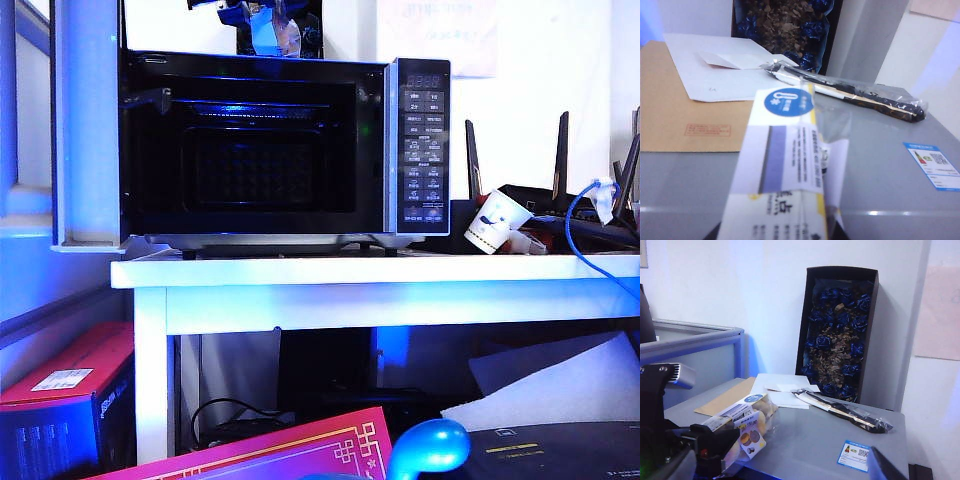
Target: Open the microwave door, place the box of snacks from the top of the microwave inside, then close the microwave door.
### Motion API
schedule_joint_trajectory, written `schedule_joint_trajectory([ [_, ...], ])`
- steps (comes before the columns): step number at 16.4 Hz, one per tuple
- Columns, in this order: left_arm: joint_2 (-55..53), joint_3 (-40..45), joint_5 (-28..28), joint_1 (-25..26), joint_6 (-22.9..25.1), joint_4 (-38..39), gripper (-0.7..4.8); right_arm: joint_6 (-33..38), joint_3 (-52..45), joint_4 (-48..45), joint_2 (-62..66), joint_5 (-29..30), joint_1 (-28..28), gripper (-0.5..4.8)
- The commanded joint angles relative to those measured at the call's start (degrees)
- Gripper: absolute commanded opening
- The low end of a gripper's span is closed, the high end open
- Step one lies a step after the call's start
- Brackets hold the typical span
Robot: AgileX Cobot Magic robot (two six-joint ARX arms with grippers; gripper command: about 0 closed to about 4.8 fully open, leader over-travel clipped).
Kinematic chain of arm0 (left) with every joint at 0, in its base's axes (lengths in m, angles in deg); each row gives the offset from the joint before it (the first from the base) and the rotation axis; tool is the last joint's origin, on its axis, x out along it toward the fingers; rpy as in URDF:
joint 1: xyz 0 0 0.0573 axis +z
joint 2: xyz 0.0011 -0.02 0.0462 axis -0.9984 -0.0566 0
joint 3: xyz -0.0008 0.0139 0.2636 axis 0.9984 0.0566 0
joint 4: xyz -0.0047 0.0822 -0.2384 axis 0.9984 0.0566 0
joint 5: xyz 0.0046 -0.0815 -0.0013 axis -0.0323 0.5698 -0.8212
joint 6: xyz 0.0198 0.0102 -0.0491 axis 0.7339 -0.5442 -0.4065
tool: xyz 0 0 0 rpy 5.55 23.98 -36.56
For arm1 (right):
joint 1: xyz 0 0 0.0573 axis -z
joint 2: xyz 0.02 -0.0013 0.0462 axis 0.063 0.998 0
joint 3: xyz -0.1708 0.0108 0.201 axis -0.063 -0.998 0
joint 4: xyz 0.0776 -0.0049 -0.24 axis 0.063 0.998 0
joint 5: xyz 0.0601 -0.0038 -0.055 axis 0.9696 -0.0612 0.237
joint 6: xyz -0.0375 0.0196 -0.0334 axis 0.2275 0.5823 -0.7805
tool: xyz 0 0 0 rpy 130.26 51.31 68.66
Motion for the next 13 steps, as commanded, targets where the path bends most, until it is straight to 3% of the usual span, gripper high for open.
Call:
schedule_joint_trajectory([
  [1,0.37,-0.48,4.98,-0.09,-1.95,-2.38,2.06,0.13,0.24,-0.59,-0.42,0.04,-0.04,4.79],
  [9,0.37,-6.6,14.49,-0.04,-9.29,-3.34,2.06,-0.15,0.24,4.52,-0.42,-1.84,2.43,4.79],
  [13,0.37,-9.64,26.23,-0.02,-17.25,-3.08,2.06,1.81,0.24,6.23,-0.42,1.11,5.92,4.79],
])
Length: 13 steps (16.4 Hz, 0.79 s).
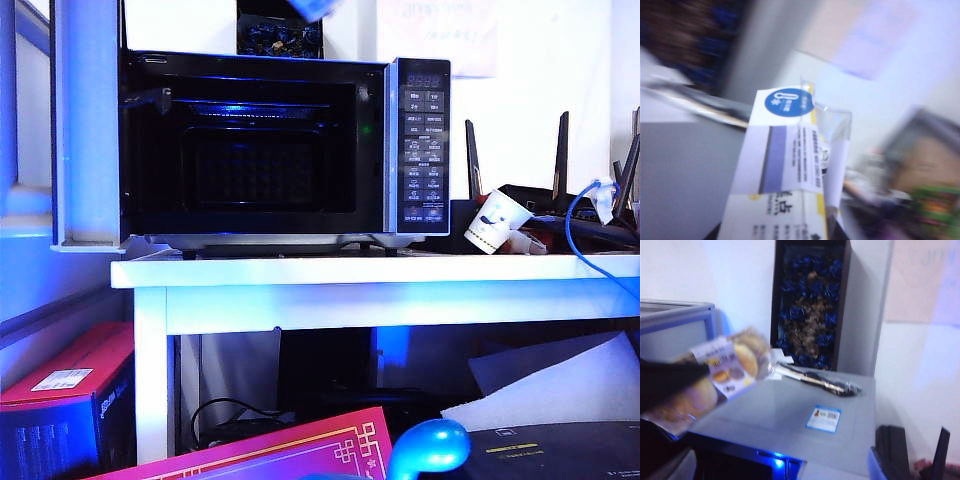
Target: Open the microwave door, place the box of snacks from the top of the microwave inside, then close the microwave door.
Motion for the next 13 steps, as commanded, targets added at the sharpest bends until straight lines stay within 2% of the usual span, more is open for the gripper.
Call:
schedule_joint_trajectory([
  [1,0.52,-2.62,9.33,-0.04,-6.19,-1.64,2.06,0.55,0.24,1.03,-0.42,4.42,3.21,4.79],
  [3,0.52,-4.5,15.58,-0.02,-9.84,-1.64,2.06,0.33,0.24,2.64,-0.42,9.51,6.58,4.79],
  [5,0.52,-6.88,23.21,0.07,-16.46,-1.66,2.06,-0.59,0.24,3.89,-0.46,19.78,12.13,4.79],
  [8,1.07,-7.23,32.74,1.09,-27.17,-2.14,2.06,-3.15,0.24,3.32,-0.94,28.35,16.94,4.79],
  [10,1.16,-7.23,40.85,1.81,-38.75,-2.47,2.06,-3.67,0.24,0.07,-1.29,36.13,20.57,4.79],
  [13,1.16,-7.23,48.39,2.32,-55.45,-4.48,2.06,-4.83,0.24,-5.46,-1.27,42.88,21.79,4.79],
])
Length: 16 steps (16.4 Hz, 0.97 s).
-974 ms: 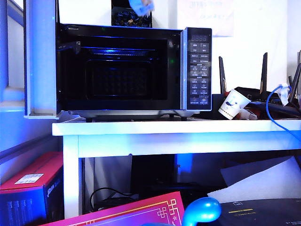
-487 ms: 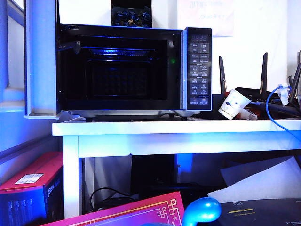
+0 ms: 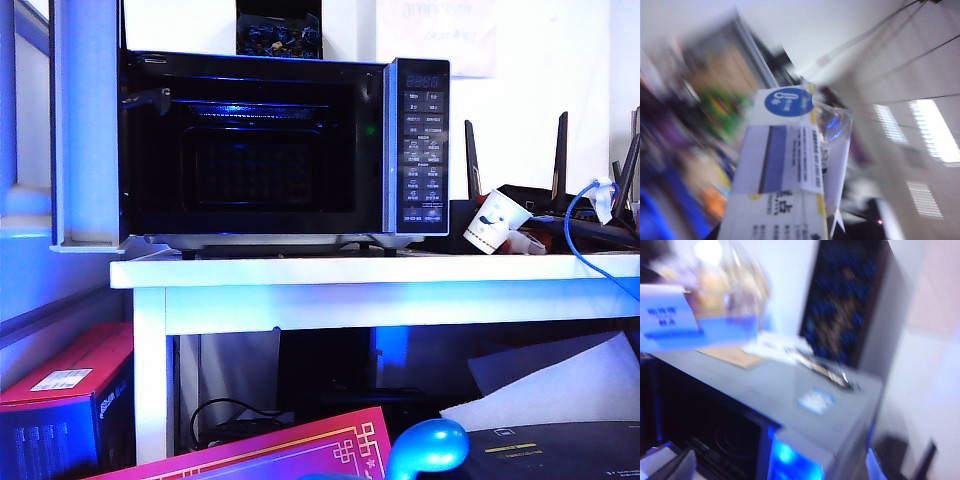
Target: Open the microwave door, place the box of snacks from the top of the microwave inside, then close the microwave door.
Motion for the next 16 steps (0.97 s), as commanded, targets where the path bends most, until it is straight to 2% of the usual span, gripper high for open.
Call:
schedule_joint_trajectory([
  [1,0.83,-0.39,9.07,0.5,-18.67,-5.62,2.06,-1.29,0.24,-6.19,-0.37,6.78,0.35,4.79],
  [4,0.83,-0.39,14.78,1.05,-28.37,-8.61,2.06,-0.31,0.24,-6.78,-0.35,7.67,0.33,4.79],
  [6,0.92,-0.39,18.25,1.84,-31.78,-8.81,2.06,3.13,0.26,-7.13,-0.35,9.92,0.35,4.79],
  [10,0.9,-0.39,29.73,2.84,-37.94,-9.16,2.05,6.01,0.26,-7.74,-0.33,16.7,0.35,4.79],
  [13,0.9,-0.39,38.16,2.82,-43.65,-10.69,2.05,13.46,0.26,-12.72,0.22,21.86,0.28,4.79],
  [16,0.9,-0.39,44.48,2.82,-46.03,-10.86,2.05,22.01,0.26,-19.28,0.61,28.35,-0.04,4.79],
])
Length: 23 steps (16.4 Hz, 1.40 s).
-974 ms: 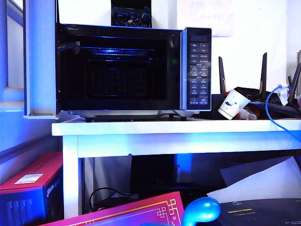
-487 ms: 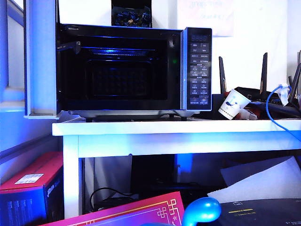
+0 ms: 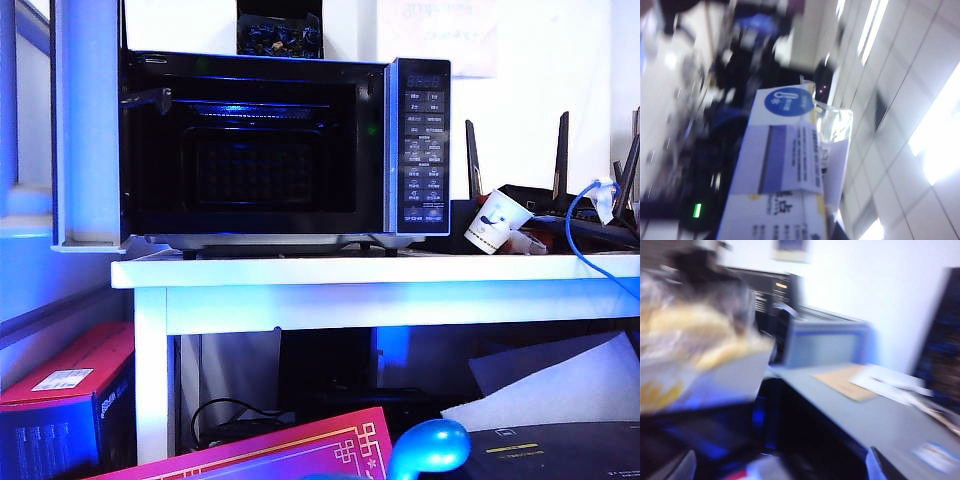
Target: Open the microwave door, place the box of snacks from the top of the microwave inside, then close the microwave door.
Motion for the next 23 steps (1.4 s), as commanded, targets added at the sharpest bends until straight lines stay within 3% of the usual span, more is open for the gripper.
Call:
schedule_joint_trajectory([
  [1,0.72,-0.39,5.86,0.0,-2.67,-1.88,2.05,10.62,0.26,-7.54,-0.15,7.3,-0.37,4.79],
  [4,0.7,-0.39,6.86,-0.02,-2.64,-1.86,2.05,16.13,0.26,-10.67,-0.13,10.75,-1.81,4.79],
  [9,0.66,-0.33,8.0,0.0,-2.14,-2.01,2.06,17.99,0.26,-11.04,0.09,11.02,-7.56,4.79],
  [12,0.66,-0.33,8.33,-0.02,-2.14,-2.03,2.05,18.01,0.26,-11.06,0.09,10.97,-8.26,4.79],
  [18,0.68,-0.33,9.01,-0.07,-2.1,-2.05,2.05,18.1,0.26,-13.25,0.13,5.01,-12.35,4.79],
  [23,0.68,-0.33,9.03,-0.07,-1.99,-2.05,2.06,18.05,0.26,-14.23,1.01,3.82,-15.78,4.79],
])
